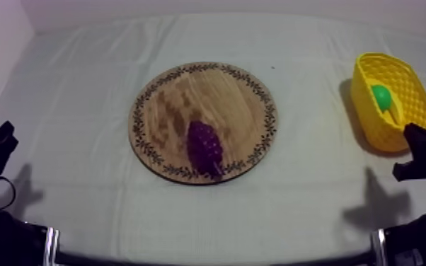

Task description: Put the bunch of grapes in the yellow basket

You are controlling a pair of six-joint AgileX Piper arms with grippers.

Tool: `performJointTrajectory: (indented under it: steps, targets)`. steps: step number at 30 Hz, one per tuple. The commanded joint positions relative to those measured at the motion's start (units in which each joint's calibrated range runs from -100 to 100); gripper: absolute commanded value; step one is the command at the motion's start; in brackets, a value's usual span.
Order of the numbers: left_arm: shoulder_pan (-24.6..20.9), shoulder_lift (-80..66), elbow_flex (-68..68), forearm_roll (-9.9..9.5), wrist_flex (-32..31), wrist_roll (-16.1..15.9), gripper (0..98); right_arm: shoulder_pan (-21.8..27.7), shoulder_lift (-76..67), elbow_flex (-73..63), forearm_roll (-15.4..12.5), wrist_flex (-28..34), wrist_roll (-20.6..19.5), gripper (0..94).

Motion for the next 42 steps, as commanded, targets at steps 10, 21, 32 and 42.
performJointTrajectory:
  steps: [10, 21, 32, 42]
  targets:
    - [0.0, 0.0, 0.0, 0.01, 0.0, 0.0, 0.0, -0.4, 0.0, 0.0, 0.0, 0.0, 0.1, 0.4]
    - [0.0, 0.0, 0.0, 0.01, 0.0, 0.0, 0.0, -5.9, -0.1, 0.2, 0.5, 1.0, -3.8, 0.4]
    - [0.0, 0.0, 0.0, 0.01, 0.0, 0.0, 0.0, -14.1, 8.2, -6.9, 9.9, 2.4, -15.9, 0.5]
    - [0.0, 0.0, 0.0, 0.01, 0.0, 0.0, 0.0, -24.3, 32.6, -32.5, 16.8, 19.7, -21.9, 0.5]
